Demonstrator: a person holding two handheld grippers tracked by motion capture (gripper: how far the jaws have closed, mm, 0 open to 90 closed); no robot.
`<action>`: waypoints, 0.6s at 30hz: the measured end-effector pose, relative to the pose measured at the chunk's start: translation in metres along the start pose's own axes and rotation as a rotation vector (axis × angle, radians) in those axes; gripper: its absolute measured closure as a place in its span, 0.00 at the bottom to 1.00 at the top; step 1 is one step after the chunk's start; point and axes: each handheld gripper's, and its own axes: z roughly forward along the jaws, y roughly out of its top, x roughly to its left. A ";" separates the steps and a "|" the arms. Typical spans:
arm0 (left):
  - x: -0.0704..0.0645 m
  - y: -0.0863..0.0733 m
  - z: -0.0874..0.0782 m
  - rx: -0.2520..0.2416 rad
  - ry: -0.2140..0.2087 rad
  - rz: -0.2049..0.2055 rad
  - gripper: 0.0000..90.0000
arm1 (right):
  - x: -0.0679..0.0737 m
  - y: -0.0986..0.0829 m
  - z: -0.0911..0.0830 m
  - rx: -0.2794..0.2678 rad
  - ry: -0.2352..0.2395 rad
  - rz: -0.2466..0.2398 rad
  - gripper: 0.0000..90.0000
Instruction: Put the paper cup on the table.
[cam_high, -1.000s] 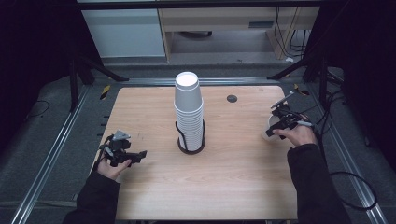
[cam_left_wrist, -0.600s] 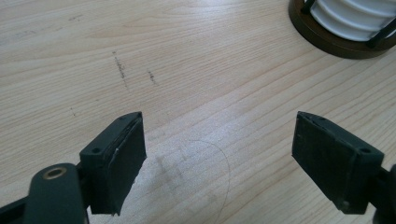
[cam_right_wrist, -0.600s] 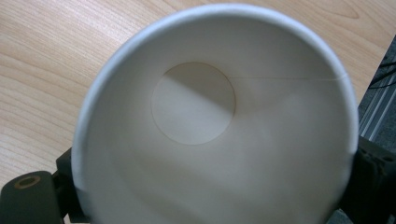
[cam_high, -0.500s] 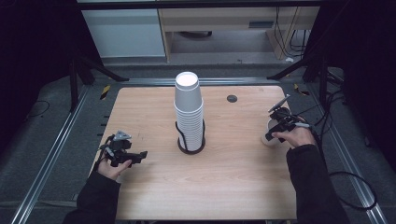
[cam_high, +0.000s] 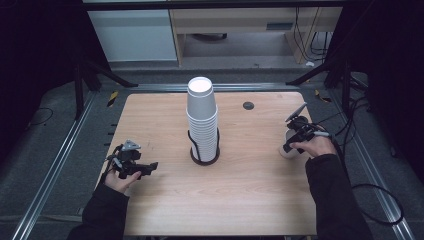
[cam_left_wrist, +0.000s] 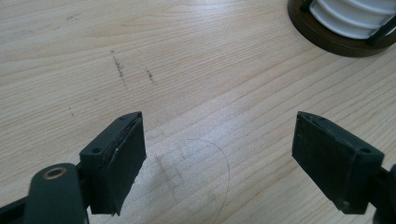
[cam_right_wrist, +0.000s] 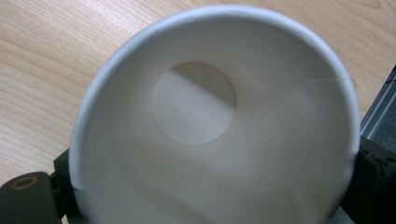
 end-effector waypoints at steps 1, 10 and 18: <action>0.000 0.000 0.000 0.002 -0.001 0.002 0.18 | 0.000 0.000 0.000 -0.001 0.000 0.000 0.09; 0.000 0.000 0.001 0.004 -0.004 0.006 0.18 | 0.002 0.001 0.002 -0.016 -0.001 -0.012 0.07; 0.000 0.000 0.001 0.005 -0.006 0.007 0.18 | 0.002 0.002 0.005 -0.032 -0.005 -0.010 0.06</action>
